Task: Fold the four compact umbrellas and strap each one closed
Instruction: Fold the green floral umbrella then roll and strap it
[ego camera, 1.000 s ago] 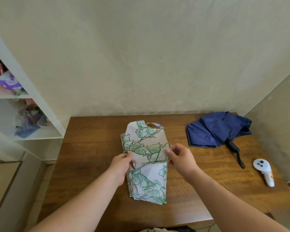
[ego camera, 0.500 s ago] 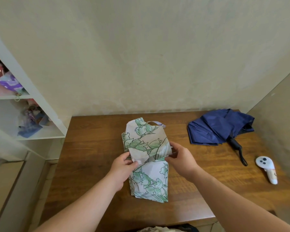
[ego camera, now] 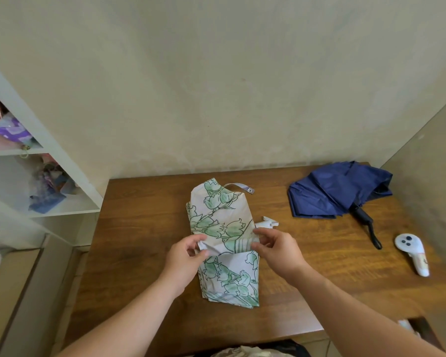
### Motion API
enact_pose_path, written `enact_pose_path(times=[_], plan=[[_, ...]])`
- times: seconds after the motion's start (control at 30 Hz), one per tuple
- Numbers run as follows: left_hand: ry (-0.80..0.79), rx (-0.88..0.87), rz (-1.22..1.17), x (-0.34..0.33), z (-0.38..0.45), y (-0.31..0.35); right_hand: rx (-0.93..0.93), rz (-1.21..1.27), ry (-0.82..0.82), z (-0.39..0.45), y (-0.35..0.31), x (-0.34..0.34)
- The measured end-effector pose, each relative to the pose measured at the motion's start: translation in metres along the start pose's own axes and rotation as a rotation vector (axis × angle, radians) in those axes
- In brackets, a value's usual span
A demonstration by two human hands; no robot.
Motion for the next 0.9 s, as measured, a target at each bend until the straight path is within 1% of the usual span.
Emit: enact_pose_path(times=[0.07, 0.17, 0.3, 0.43, 0.53, 0.6, 0.7, 0.8, 0.9], plan=[[0.033, -0.008, 0.037, 0.005, 0.000, -0.004, 0.021, -0.067, 0.012, 0.002, 0.004, 0.000], [0.089, -0.006, 0.031, 0.011, 0.000, -0.008, 0.049, -0.175, 0.076, 0.005, 0.010, 0.001], [0.083, 0.001, 0.029, 0.008, -0.002, -0.012, 0.043, -0.112, 0.120, 0.003, 0.012, 0.003], [0.074, 0.025, 0.033, 0.006, -0.006, -0.016, 0.004, -0.036, 0.085, 0.002, 0.018, -0.001], [0.028, 0.003, 0.074, 0.003, -0.007, -0.016, 0.009, -0.028, 0.040, 0.001, 0.024, -0.005], [0.004, -0.019, 0.078, 0.002, -0.007, -0.016, 0.043, -0.063, 0.006, -0.002, 0.023, -0.009], [0.002, -0.035, 0.121, 0.000, -0.007, -0.017, 0.092, -0.188, -0.024, -0.004, 0.021, -0.016], [0.005, -0.054, 0.192, 0.000, -0.008, -0.017, 0.095, -0.262, -0.026, -0.002, 0.022, -0.020], [-0.027, -0.082, 0.275, -0.001, -0.012, -0.020, 0.113, -0.331, -0.013, -0.003, 0.025, -0.020]])
Point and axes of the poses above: each hand's wrist, its own z-axis towards the middle knuckle, its own x-axis out of the back of the hand, y = z × x, the point moved 9 cm from there along z, towards the middle knuckle, and after that the axes turned 9 degrees about -x, right-handed, at the moved point
